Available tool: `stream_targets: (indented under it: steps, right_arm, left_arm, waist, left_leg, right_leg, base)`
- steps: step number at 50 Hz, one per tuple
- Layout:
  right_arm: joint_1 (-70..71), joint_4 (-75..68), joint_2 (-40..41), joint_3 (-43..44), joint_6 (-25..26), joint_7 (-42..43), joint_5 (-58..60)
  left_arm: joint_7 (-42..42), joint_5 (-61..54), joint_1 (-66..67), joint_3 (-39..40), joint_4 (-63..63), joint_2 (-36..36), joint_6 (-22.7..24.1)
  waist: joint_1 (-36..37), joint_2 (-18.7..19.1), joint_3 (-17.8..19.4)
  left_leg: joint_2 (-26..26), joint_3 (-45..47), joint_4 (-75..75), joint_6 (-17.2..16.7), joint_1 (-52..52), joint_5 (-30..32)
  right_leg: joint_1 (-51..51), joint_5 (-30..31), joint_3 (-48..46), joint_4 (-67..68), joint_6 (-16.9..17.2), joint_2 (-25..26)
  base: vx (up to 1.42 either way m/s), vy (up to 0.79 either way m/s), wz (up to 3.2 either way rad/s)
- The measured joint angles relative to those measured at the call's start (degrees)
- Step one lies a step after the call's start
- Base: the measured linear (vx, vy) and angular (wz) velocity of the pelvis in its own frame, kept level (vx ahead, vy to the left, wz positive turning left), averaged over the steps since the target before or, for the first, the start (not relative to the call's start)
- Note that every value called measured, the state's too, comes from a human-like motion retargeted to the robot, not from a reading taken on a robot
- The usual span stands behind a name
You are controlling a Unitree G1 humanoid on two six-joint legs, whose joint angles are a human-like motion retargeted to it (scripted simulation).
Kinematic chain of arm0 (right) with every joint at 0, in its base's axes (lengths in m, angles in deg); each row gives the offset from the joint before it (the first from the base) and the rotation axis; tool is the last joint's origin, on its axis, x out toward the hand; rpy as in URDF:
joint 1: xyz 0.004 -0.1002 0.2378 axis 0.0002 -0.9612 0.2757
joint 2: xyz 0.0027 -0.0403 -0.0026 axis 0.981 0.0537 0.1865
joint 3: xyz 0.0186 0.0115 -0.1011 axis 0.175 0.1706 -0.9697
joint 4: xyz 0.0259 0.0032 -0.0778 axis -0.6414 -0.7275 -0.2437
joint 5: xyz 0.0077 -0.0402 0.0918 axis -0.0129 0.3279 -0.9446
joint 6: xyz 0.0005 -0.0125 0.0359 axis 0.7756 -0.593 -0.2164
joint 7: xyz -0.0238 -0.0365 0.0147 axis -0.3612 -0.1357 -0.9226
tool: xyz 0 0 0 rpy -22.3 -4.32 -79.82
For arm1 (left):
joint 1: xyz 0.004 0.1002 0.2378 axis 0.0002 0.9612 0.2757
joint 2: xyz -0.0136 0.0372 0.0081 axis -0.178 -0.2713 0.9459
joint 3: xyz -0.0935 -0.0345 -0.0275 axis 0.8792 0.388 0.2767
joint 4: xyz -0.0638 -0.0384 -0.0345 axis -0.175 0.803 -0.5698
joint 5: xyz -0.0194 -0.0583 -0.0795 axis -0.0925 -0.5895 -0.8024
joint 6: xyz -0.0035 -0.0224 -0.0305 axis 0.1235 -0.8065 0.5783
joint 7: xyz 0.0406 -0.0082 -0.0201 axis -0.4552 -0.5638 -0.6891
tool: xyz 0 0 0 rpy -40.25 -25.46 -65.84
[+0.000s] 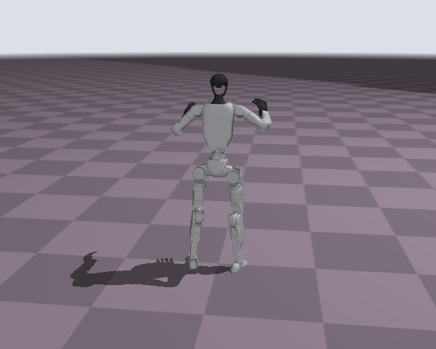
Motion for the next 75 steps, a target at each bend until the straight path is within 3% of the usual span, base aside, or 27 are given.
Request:
stream_targets:
  steps: [7, 14, 20, 25, 27, 30, 36, 40, 43, 48, 55, 58, 60, 63, 70, 75]
  right_arm:
    - [25.81, -9.41, 5.3, -30.33, 2.76, 0.85, 11.35]
    - [57.82, -31.49, 14.8, -57.35, 8.83, -0.01, 23.58]
    - [75.91, -52.23, 20.59, -70.85, 13.82, -3.28, 25.52]
    - [83.38, -65.94, 22.1, -73.59, 14.69, -3.11, 23.77]
    - [87.75, -70.07, 21.3, -79.37, 14.48, -2.52, 25.74]
    - [90.48, -75.79, 22.68, -77.59, 16.48, 0.31, 28.7]
    - [91.89, -71.97, 19.57, -76.26, 18.71, -2.27, 31.38]
    - [91.1, -69.0, 18.68, -75.81, 19.04, -0.5, 32.85]
    - [90.02, -66.95, 19.17, -75.57, 18.77, -0.04, 33.4]
    - [89.16, -64.18, 20.16, -77.48, 16.91, 0.17, 33.92]
    - [92.09, -55.41, 14.19, -87.83, 8.29, 0.49, 28.65]
    - [93.82, -51.9, 10.62, -92.08, 6.11, 1.0, 26.53]
    - [94.41, -50.58, 8.8, -93.84, 5.54, 1.45, 26.21]
    - [94.62, -50.13, 6.8, -94.32, 6.31, 1.75, 27.07]
    - [91.51, -53.41, 6.84, -88.5, 11.19, -2.98, 30.81]
    - [88.33, -57.32, 9.72, -83.14, 13.37, -2.2, 32.45]
  left_arm:
    - [-1.29, -1.5, -5.82, -21.4, 1.36, 17.48, -1.34]
    - [-5.36, 0.44, -24.69, -31.29, 10.14, 28.67, -5.77]
    - [-8.45, -3.18, -54.97, -34.14, 35.69, 35.49, -11.44]
    - [-7.37, -0.82, -73.46, -37.57, 61.75, 39.16, -13.0]
    - [-8.9, -17.36, -72.63, -37.37, 60.19, 38.67, -8.1]
    - [-8.22, -18.61, -63.29, -36.99, 47.96, 35.97, -5.79]
    - [3.36, -19.69, -29.43, -35.31, 14.23, 26.49, -4.08]
    - [7.78, -19.9, -14.75, -32.96, 5.12, 22.87, -3.45]
    - [6.79, -18.29, -15.15, -31.72, 3.87, 24.59, -3.43]
    - [0.2, -14.69, -34.5, -30.86, 12.77, 32.19, -4.02]
    - [-9.51, -10.86, -70.81, -32.82, 51.71, 37.8, -6.26]
    - [-9.01, -12.85, -79.5, -37.43, 67.67, 38.66, -7.8]
    - [-8.05, -14.47, -80.52, -40.11, 71.65, 38.92, -8.17]
    - [-7.12, -15.41, -74.24, -41.25, 63.74, 37.11, -6.82]
    - [-1.2, -14.66, -37.69, -36.5, 23.48, 27.97, -4.89]
    - [1.38, -16.84, -20.89, -34.81, 11.72, 25.75, -4.26]
  waist:
    - [1.52, -0.46, 1.49]
    - [1.02, -0.54, 2.16]
    - [0.97, -1.27, 2.25]
    - [1.86, -1.99, 2.79]
    - [2.6, -1.75, 3.52]
    - [3.53, -1.66, 5.08]
    - [7.07, -1.0, 7.34]
    - [8.35, -0.6, 7.74]
    - [7.4, -0.72, 7.49]
    - [3.39, -1.8, 6.79]
    - [-2.57, -2.36, 6.14]
    - [-3.63, -1.93, 5.96]
    - [-3.64, -1.58, 5.89]
    - [-2.62, -0.99, 6.25]
    - [1.81, 0.03, 7.17]
    - [3.96, 0.26, 7.6]
  left_leg:
    - [-0.3, 1.27, 0.63, 0.95, 2.12, -0.95]
    - [-0.73, 0.92, 1.13, 1.8, 2.5, -1.1]
    - [-1.47, -2.8, 0.68, 1.23, 0.18, 0.39]
    - [-1.43, -6.36, -1.03, -0.11, -2.48, 2.76]
    - [-1.64, -7.37, -2.6, 0.91, -2.53, 4.77]
    - [-1.64, -8.1, -3.64, 1.14, -2.88, 5.3]
    - [-0.61, -6.88, -3.77, 0.18, -3.76, 5.03]
    - [-0.19, -6.09, -3.77, -0.8, -4.02, 5.01]
    - [-0.72, -6.68, -3.77, -0.86, -4.07, 5.16]
    - [-1.8, -9.44, -3.77, -0.1, -4.35, 5.71]
    - [-1.94, -14.27, -3.77, 0.17, -5.85, 6.8]
    - [-2.06, -15.87, -3.77, 0.2, -6.5, 7.12]
    - [-2.16, -16.43, -3.77, 0.26, -6.72, 7.19]
    - [-2.26, -16.22, -3.77, 0.33, -6.65, 7.04]
    - [-1.96, -12.23, -3.77, -0.09, -5.35, 5.97]
    - [-1.84, -10.11, -3.77, -0.52, -4.68, 5.66]
  right_leg:
    - [1.07, -0.49, 1.7, 1.0, 0.0, -0.34]
    - [1.42, -0.57, 1.75, 1.87, 0.0, -1.0]
    - [1.29, -0.51, -2.1, 2.01, -0.17, -2.21]
    - [0.48, -0.08, -6.07, 1.46, -0.67, -2.09]
    - [0.29, -0.13, -6.06, 0.87, -0.63, -1.87]
    - [0.1, 0.38, -6.91, 0.41, -0.31, -1.7]
    - [-1.07, 1.56, -6.27, -0.52, 0.0, -0.43]
    - [-1.56, 1.92, -5.8, -0.87, 0.0, 0.07]
    - [-1.39, 1.69, -6.24, -0.56, 0.0, -0.57]
    - [-0.79, 0.71, -8.34, 0.91, -0.58, -2.02]
    - [-0.47, -0.73, -12.9, 3.2, -1.44, -2.65]
    - [-0.25, -1.09, -14.57, 3.47, -1.38, -2.81]
    - [-0.04, -1.19, -15.23, 3.35, -1.37, -2.86]
    - [0.18, -1.1, -15.17, 2.91, -1.48, -2.87]
    - [-0.32, -0.25, -11.57, 1.82, -1.2, -2.44]
    - [-0.81, 0.23, -9.55, 1.57, -0.42, -2.28]
  base:
    - [0.0, 0.01, -0.12]
    - [-0.02, 0.01, 0.08]
    - [-0.08, 0.01, 0.6]
    - [-0.09, -0.03, 0.68]
    - [-0.08, -0.03, 0.28]
    - [-0.05, -0.03, 0.23]
    - [0.0, -0.03, -0.1]
    - [0.0, -0.01, -0.05]
    - [0.01, 0.03, 0.16]
    - [-0.01, 0.04, 0.46]
    - [-0.03, 0.01, 0.58]
    - [-0.01, 0.01, 0.47]
    - [0.0, 0.01, 0.26]
    - [0.0, 0.0, 0.0]
    - [0.03, -0.01, -0.45]
    - [0.02, -0.01, -0.33]
